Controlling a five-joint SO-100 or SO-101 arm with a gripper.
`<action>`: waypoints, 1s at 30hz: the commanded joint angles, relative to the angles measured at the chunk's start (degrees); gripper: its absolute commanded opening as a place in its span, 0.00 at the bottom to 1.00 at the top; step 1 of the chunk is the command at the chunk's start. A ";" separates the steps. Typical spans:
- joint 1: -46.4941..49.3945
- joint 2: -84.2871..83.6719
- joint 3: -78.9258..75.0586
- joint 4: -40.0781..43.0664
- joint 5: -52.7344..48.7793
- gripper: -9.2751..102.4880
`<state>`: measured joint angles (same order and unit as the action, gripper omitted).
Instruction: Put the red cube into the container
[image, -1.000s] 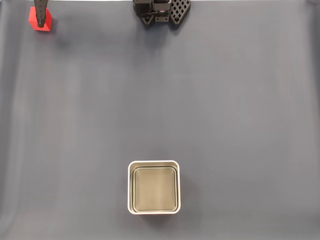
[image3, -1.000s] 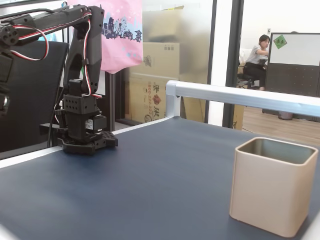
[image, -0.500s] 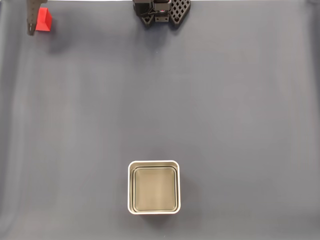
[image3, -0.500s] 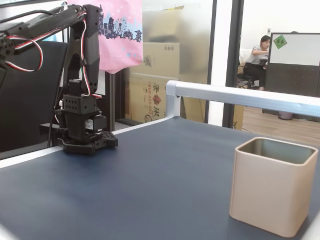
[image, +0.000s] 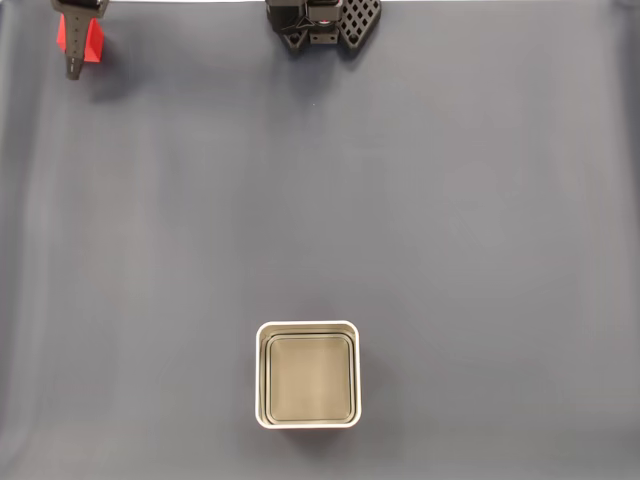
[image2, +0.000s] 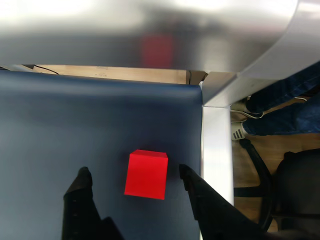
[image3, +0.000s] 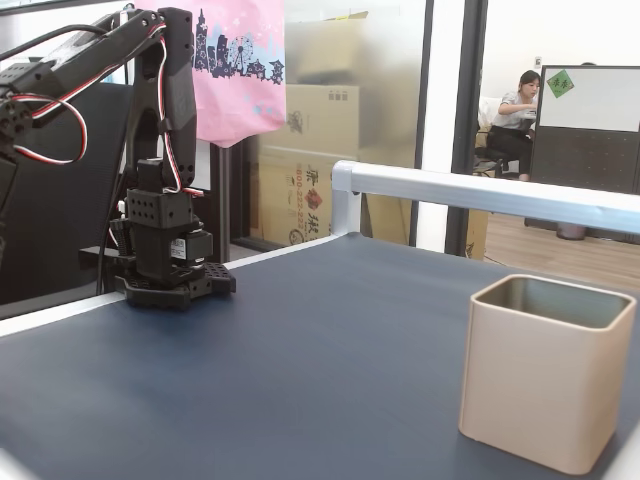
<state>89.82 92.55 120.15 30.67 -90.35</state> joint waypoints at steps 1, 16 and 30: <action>-0.26 -0.26 -0.44 -1.58 -0.18 0.44; -1.85 -1.85 -0.26 -3.96 0.09 0.43; -2.37 -1.93 0.26 -4.39 -1.85 0.27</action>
<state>87.63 90.26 120.94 27.16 -91.41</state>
